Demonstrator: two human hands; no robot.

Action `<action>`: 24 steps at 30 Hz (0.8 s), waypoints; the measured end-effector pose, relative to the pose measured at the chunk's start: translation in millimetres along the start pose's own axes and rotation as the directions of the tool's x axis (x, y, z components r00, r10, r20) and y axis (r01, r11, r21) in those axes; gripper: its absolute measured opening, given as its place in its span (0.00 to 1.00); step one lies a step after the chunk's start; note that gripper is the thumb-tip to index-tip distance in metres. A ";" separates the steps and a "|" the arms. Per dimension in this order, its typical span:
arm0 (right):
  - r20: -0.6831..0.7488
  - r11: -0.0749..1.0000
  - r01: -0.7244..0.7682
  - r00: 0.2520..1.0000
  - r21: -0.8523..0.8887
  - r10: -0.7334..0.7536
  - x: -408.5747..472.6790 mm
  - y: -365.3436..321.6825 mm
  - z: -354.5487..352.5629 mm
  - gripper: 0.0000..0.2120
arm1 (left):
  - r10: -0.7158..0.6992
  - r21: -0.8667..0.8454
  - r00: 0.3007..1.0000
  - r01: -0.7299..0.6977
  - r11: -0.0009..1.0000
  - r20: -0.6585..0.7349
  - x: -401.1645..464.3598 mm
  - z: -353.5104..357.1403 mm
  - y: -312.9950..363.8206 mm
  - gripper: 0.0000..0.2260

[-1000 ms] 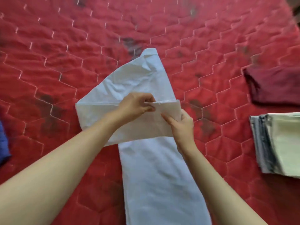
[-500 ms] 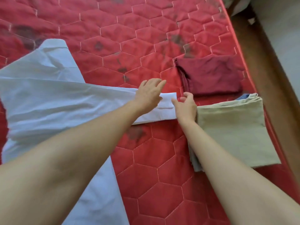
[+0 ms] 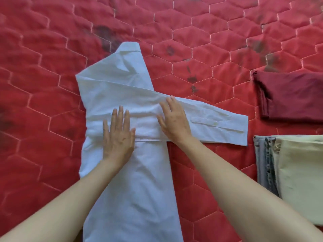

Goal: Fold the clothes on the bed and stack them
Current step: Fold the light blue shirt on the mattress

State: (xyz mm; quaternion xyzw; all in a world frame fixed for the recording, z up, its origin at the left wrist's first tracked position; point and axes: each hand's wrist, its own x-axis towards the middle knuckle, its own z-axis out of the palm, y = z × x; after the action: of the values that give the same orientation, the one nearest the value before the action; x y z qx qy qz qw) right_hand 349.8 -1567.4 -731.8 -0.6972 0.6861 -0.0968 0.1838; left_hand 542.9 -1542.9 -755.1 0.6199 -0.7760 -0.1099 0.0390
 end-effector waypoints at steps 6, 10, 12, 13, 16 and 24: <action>-0.069 0.992 -0.002 0.998 -0.130 -0.007 65.2 -40.1 26.1 0.20 | -0.038 0.094 0.998 0.042 0.995 -0.046 -18.0 4.0 -77.4 0.26; -0.107 0.990 -0.020 0.994 -0.142 0.005 85.5 -51.1 34.7 0.18 | -0.004 0.139 0.996 0.016 0.990 -0.085 -21.0 12.9 -85.4 0.25; -0.118 0.994 -0.014 0.993 -0.106 0.001 88.3 -47.9 35.3 0.14 | 0.007 0.124 0.995 0.006 0.992 -0.101 -22.6 17.4 -83.9 0.25; -0.124 0.996 -0.028 0.992 -0.086 0.017 88.4 -44.9 34.5 0.13 | 0.017 0.112 0.994 -0.005 0.994 -0.104 -23.5 19.5 -83.4 0.24; -0.133 0.992 -0.103 0.987 -0.074 0.092 85.9 -39.0 33.2 0.12 | 0.034 0.092 0.995 -0.025 0.995 -0.093 -24.3 23.3 -83.9 0.24; -0.055 0.976 0.177 0.981 -0.129 -0.185 126.8 -113.0 45.5 0.22 | 0.036 0.043 0.990 -0.030 0.999 -0.136 -18.2 16.7 -81.1 0.24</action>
State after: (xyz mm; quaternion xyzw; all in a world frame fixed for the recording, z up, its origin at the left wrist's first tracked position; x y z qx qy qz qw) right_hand 476.5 -1688.6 -744.3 -0.7633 0.6301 -0.0938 0.1076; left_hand 621.1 -1539.9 -787.7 0.6138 -0.7837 -0.0507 0.0812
